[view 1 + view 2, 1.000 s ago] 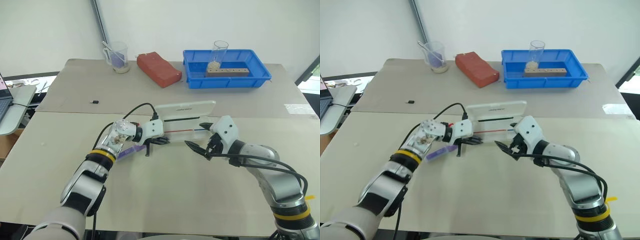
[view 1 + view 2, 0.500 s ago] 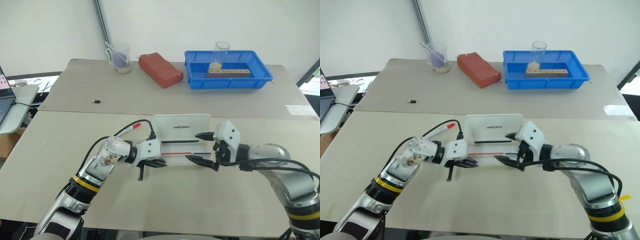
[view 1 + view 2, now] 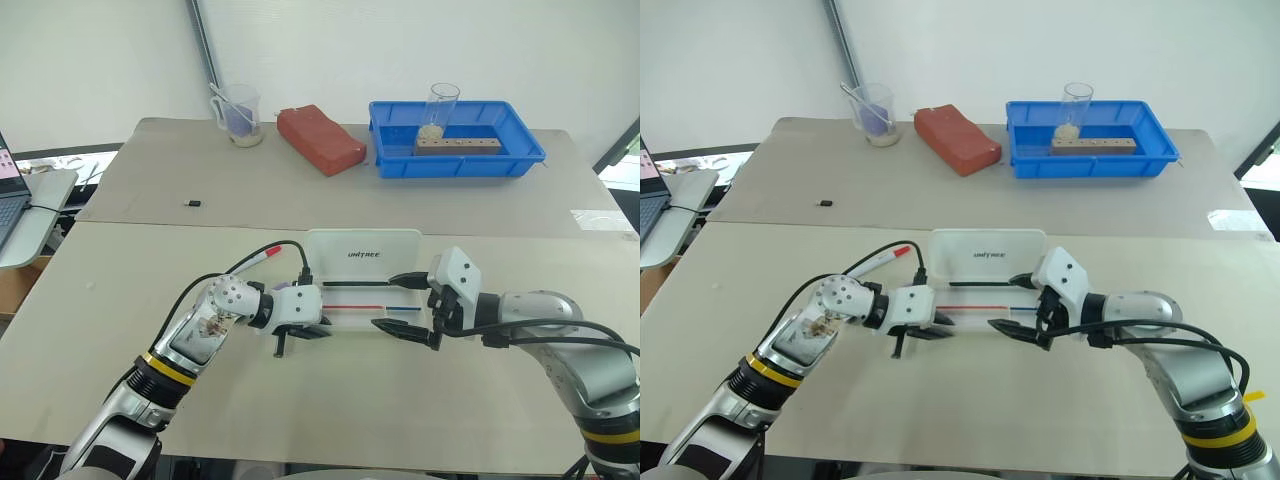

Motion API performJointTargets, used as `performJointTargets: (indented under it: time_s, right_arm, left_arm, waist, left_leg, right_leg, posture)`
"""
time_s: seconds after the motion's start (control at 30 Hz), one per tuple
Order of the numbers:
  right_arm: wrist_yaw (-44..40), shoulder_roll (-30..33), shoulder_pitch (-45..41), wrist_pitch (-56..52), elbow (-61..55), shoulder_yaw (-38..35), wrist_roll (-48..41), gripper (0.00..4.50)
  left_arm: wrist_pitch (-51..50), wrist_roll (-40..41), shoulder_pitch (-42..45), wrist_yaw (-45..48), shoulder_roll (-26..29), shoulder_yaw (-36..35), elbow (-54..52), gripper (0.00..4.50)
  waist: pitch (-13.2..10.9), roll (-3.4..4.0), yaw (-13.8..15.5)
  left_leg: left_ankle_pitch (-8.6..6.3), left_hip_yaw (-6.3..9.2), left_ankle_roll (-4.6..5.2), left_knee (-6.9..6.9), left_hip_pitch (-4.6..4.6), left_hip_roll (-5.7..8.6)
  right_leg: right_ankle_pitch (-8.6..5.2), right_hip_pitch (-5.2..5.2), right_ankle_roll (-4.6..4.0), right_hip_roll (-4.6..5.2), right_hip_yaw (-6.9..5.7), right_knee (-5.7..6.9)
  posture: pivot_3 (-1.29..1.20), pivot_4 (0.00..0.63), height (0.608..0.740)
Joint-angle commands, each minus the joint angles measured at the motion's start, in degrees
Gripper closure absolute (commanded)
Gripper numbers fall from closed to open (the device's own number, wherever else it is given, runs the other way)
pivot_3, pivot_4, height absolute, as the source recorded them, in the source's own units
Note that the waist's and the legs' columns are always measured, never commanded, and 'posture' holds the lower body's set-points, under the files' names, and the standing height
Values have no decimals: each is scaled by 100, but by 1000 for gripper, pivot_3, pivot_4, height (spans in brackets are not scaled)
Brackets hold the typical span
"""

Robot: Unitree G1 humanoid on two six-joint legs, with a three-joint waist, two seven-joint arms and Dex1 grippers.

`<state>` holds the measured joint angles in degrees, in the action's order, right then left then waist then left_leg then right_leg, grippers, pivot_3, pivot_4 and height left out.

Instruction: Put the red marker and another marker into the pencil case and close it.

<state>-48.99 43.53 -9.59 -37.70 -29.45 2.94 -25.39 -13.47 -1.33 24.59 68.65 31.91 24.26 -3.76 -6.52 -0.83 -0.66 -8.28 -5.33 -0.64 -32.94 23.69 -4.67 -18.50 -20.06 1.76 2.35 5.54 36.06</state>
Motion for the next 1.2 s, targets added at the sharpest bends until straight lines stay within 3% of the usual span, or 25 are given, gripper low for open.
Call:
performJointTargets:
  time_s: [0.03,0.13,0.17,0.27,0.4,0.57,0.8,1.1,1.2]
  right_arm:
    - [-16,74,-81,193,-20,-123,64,0]
    - [-34,40,-205,139,-29,-161,-16,0]
    - [-60,50,-263,71,-64,-187,-87,0]
    - [-138,103,-410,-65,-104,-228,-229,0]
    - [-181,131,-559,-210,-107,-270,-394,0]
    - [-55,-8,-1054,-672,-271,-338,-877,0]
    - [387,-476,-2058,-1102,-349,-68,-1173,0]
    - [624,-909,-2808,-1203,-125,207,-1137,0]
    - [619,-891,-2773,-1161,-127,273,-1111,0]
  left_arm:
    - [38,194,49,52,89,-146,-307,1581]
    - [-52,323,45,71,204,-253,-538,129]
    - [-125,394,28,90,278,-320,-687,32]
    - [-404,621,-10,160,522,-520,-1152,32]
    - [-1511,1310,140,81,697,-994,-1834,32]
    - [-2354,1614,452,-809,836,-2270,-1404,32]
    - [-1419,1254,20,-1127,1221,-2703,482,32]
    - [-307,1083,361,-987,809,-2433,2658,32]
    - [-97,1008,473,-907,744,-2354,3085,856]
  waist:
    - [0,0,2]
    - [1,1,-2]
    - [1,2,-4]
    - [1,2,-7]
    - [1,2,5]
    - [0,0,-9]
    - [6,8,-28]
    - [11,-14,108]
    - [13,-16,104]
  left_leg:
    - [0,0,0,0,0,0]
    - [0,0,0,-1,1,0]
    - [0,0,0,-1,1,0]
    - [0,0,1,-1,0,-1]
    - [1,2,1,-1,1,-1]
    - [4,10,6,-6,1,0]
    - [3,26,8,10,-14,-3]
    - [3,15,7,1,4,-3]
    - [3,15,7,2,11,-4]
  right_leg:
    - [0,0,0,0,0,0]
    - [0,0,0,0,0,1]
    - [0,-1,0,0,0,1]
    - [0,-1,0,-2,0,2]
    - [0,1,0,-1,-2,2]
    - [-1,0,1,-3,-6,6]
    - [-2,-8,-5,-16,-3,13]
    - [5,-35,-23,3,-24,10]
    - [7,-32,-26,2,-23,18]
  posture:
    - [0,150,740]
    - [0,150,740]
    - [0,150,740]
    - [0,150,740]
    - [0,150,740]
    - [0,150,740]
    - [0,150,740]
    - [0,150,740]
    - [0,150,740]
